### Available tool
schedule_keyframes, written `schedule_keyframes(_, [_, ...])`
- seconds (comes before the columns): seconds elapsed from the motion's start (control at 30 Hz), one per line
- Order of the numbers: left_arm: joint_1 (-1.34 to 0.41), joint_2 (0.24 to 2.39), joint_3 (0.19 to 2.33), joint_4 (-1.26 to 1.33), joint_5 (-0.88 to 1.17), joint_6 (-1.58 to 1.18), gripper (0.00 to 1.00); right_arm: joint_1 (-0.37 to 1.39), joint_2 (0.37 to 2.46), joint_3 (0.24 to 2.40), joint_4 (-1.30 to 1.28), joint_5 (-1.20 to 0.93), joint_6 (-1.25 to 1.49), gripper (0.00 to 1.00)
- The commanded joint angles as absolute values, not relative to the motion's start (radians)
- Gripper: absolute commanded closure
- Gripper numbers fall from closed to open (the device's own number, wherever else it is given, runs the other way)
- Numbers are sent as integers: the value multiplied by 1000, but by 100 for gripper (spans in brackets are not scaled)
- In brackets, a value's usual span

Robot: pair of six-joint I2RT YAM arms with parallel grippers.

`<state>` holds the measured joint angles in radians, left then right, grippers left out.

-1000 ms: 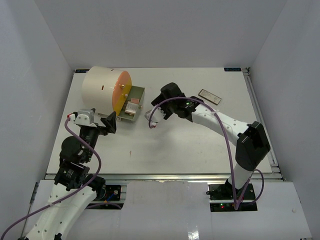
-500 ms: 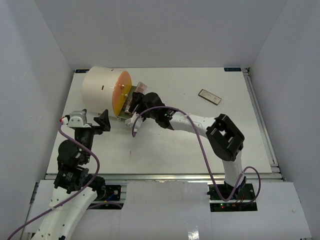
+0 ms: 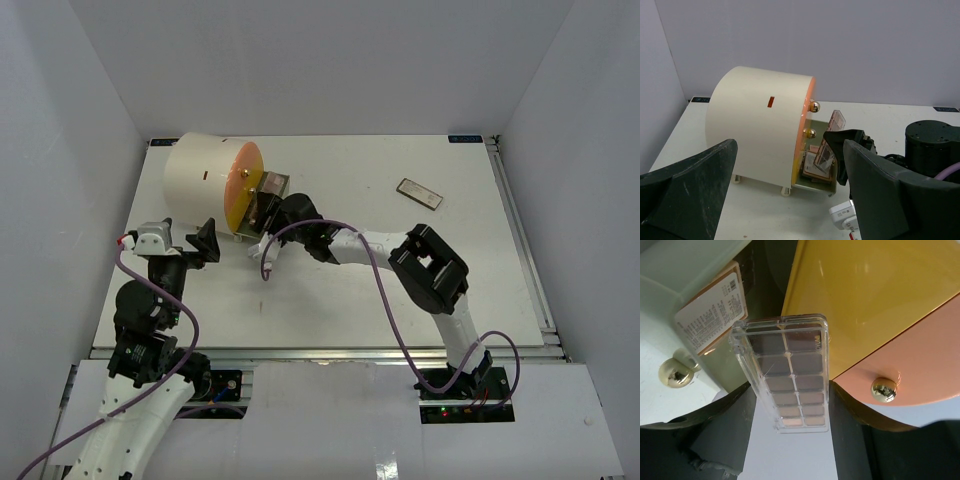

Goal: Organize the makeup

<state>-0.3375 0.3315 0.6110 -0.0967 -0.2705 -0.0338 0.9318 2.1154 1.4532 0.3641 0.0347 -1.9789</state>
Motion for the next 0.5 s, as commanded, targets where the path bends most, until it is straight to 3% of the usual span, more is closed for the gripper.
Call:
schedule_keyframes(0.0, [-331,324,601,-89,-257,-35,2,931,2132,1499,475,22,-2011,27])
schedule_keyframes(0.03, [-330,325,601,-88,-259,-35,2,931,2129,1488,473,20,-2016,14])
schedule_keyframes(0.1, [-330,324,600,-87,-259,-35,2,931,2115,1464,471,14,-2019,4])
schedule_keyframes(0.47, [-330,336,597,-87,-267,-34,2,918,1975,1373,461,54,-1986,5])
